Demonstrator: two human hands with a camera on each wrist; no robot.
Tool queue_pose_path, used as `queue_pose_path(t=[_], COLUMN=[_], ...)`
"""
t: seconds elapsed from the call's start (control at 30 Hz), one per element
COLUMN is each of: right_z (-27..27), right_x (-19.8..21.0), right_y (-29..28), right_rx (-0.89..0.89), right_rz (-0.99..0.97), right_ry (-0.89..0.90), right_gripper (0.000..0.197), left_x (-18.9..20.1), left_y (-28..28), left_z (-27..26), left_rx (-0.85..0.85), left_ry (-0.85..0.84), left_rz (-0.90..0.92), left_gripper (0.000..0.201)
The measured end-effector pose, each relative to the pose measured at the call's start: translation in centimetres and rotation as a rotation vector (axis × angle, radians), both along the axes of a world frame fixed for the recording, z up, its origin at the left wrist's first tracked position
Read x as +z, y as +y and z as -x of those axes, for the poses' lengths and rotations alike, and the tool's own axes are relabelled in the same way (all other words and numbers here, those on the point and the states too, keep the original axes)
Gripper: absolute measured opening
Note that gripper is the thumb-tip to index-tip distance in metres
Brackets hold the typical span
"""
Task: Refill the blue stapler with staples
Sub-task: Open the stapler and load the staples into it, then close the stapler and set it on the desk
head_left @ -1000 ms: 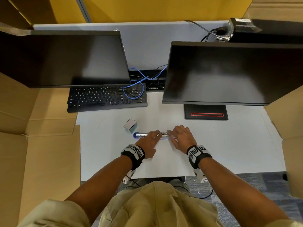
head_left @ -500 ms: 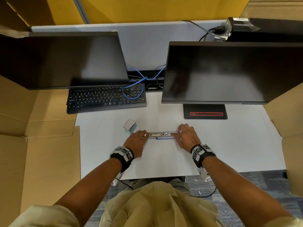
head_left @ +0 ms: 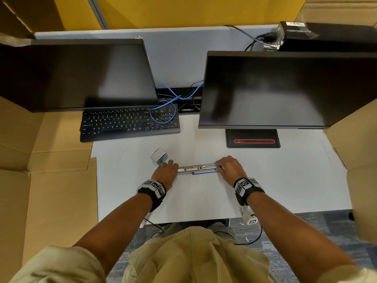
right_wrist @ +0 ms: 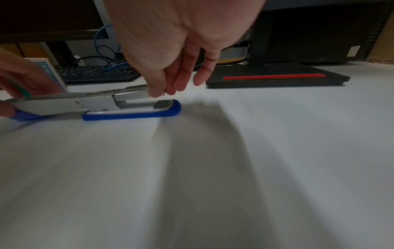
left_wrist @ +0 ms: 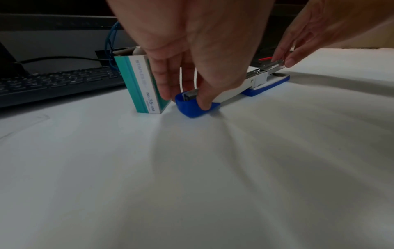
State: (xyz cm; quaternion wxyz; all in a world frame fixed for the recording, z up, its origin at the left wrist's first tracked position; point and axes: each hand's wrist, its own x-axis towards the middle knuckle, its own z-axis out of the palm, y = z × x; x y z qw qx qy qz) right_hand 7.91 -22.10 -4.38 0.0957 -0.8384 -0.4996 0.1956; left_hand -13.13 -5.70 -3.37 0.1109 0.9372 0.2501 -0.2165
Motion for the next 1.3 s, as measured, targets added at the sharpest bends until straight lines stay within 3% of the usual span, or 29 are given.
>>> queue_pose_path(t=[0.17, 0.3, 0.4, 0.63, 1.0, 1.1, 1.2, 1.3], right_z=[0.0, 0.3, 0.3, 0.5, 1.2, 1.5, 1.7, 1.8], right_x=[-0.2, -0.2, -0.2, 0.4, 0.4, 0.2, 0.1, 0.0], right_y=[0.0, -0.1, 0.0, 0.0, -0.1, -0.5, -1.0, -1.1], right_rx=[-0.043, -0.083, -0.106, -0.085, -0.208, -0.243, -0.144, 0.008], right_rz=[0.01, -0.001, -0.006, 0.033, 0.048, -0.038, -0.066, -0.09], right_ry=[0.036, 0.073, 0.092, 0.093, 0.104, 0.151, 0.109, -0.029], right_gripper=[0.016, 0.017, 0.017, 0.021, 0.018, 0.042, 0.06, 0.045], left_x=[0.7, 1.0, 1.5, 2.3, 0.4, 0.2, -0.4, -0.7], left_y=[-0.1, -0.4, -1.1, -2.7, -4.5, -4.2, -3.8, -3.6], left_z=[-0.2, -0.8, -2.2, -5.9, -9.4, -9.2, -8.2, -7.5], left_rx=[0.052, -0.017, -0.011, -0.087, -0.067, -0.05, -0.045, -0.037], left_ry=[-0.196, -0.439, -0.514, -0.49, -0.344, -0.264, -0.199, -0.199], left_rz=[-0.018, -0.009, 0.071, 0.253, 0.205, 0.164, 0.133, 0.163], left_gripper=[0.05, 0.057, 0.055, 0.044, 0.033, 0.03, 0.03, 0.039])
